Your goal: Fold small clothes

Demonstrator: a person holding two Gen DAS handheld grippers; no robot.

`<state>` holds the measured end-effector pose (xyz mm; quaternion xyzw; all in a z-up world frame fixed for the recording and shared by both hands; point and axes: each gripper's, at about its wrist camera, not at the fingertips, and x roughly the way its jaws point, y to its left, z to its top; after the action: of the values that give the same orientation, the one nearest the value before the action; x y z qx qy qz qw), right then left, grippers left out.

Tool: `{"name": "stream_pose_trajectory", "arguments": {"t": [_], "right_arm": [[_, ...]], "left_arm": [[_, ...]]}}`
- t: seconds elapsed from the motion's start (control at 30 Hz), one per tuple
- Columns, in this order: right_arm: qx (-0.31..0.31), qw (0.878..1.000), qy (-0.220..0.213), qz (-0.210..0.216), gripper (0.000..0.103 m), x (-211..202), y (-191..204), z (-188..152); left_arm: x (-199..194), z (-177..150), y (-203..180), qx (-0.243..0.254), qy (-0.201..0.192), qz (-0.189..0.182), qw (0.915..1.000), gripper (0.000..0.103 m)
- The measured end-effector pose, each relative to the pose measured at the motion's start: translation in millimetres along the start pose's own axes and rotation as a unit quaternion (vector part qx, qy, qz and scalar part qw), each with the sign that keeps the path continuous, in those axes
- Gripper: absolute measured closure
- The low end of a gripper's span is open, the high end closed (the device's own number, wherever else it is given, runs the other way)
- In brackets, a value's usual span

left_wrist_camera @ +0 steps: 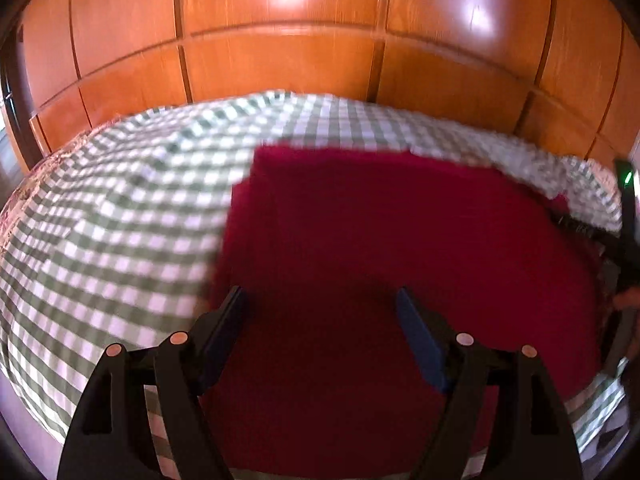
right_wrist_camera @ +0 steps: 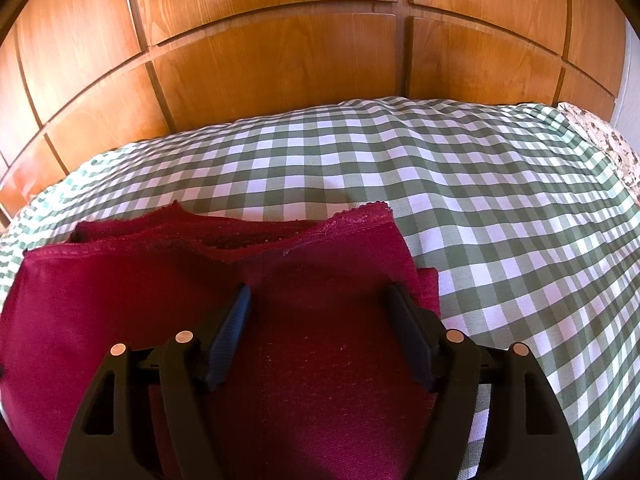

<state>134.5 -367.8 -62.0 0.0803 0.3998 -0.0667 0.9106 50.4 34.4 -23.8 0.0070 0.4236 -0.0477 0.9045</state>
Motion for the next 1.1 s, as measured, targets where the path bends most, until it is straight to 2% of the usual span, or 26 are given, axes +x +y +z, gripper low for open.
{"name": "stream_pose_trajectory", "arguments": {"t": [0.13, 0.2, 0.27, 0.33, 0.43, 0.5, 0.63, 0.67, 0.7, 0.77, 0.8, 0.83, 0.9, 0.97, 1.0, 1.03, 1.1], "right_arm": [[0.003, 1.000, 0.013, 0.004, 0.033, -5, -1, 2], [0.016, 0.999, 0.017, 0.024, 0.033, -16, -6, 4], [0.042, 0.998, -0.006, 0.039, 0.033, -41, -20, 3], [0.057, 0.997, -0.028, 0.034, 0.033, -62, -34, -1], [0.064, 0.997, -0.030, 0.024, 0.047, -79, -50, -11], [0.053, 0.998, -0.020, 0.014, 0.050, -85, -53, -22], [0.046, 0.998, 0.016, 0.037, 0.053, -85, -52, -45], [0.041, 0.998, 0.034, 0.040, 0.059, -80, -50, -51], [0.032, 0.998, 0.042, 0.034, 0.071, -77, -48, -57], [0.032, 0.998, 0.044, 0.033, 0.071, -73, -49, -65], [0.050, 0.997, 0.046, 0.042, 0.065, -70, -54, -67], [0.073, 0.995, 0.048, 0.049, 0.052, -69, -60, -68], [0.093, 0.993, 0.047, 0.055, 0.050, -71, -67, -71], [0.095, 0.991, 0.052, 0.083, 0.046, -75, -69, -76], [0.099, 0.989, 0.055, 0.094, 0.038, -76, -70, -78], [0.106, 0.986, 0.060, 0.114, 0.036, -77, -71, -82], [0.116, 0.982, 0.064, 0.138, 0.035, -79, -73, -91]], "left_arm": [[-5, -3, 6, 0.001, -0.006, -0.004, 1.0000, 0.026], [-12, -2, 13, -0.010, -0.017, -0.007, 0.9998, 0.026], [-16, -1, 25, -0.029, -0.025, -0.011, 0.9992, 0.026], [-19, -2, 35, -0.051, -0.029, -0.018, 0.9981, 0.026], [-21, -5, 43, -0.063, -0.031, -0.020, 0.9973, 0.026], [-22, -10, 42, -0.058, -0.032, -0.023, 0.9976, 0.026], [-22, -17, 33, -0.020, -0.033, -0.022, 0.9990, 0.026], [-19, -19, 31, -0.011, -0.027, -0.016, 0.9994, 0.026], [-15, -21, 29, -0.006, -0.016, -0.009, 0.9998, 0.026], [-3, -25, 34, -0.016, 0.011, -0.008, 0.9998, 0.025], [-1, -26, 40, -0.034, 0.018, -0.016, 0.9991, 0.025], [-3, -26, 43, -0.045, 0.017, -0.020, 0.9986, 0.024], [-9, -25, 47, -0.052, 0.007, -0.023, 0.9984, 0.026], [-17, -23, 47, -0.049, -0.011, -0.028, 0.9983, 0.026], [-20, -22, 46, -0.049, -0.017, -0.042, 0.9978, 0.026], [-22, -20, 46, -0.049, -0.020, -0.049, 0.9974, 0.026], [-25, -20, 40, -0.042, -0.027, -0.059, 0.9970, 0.026]]}}
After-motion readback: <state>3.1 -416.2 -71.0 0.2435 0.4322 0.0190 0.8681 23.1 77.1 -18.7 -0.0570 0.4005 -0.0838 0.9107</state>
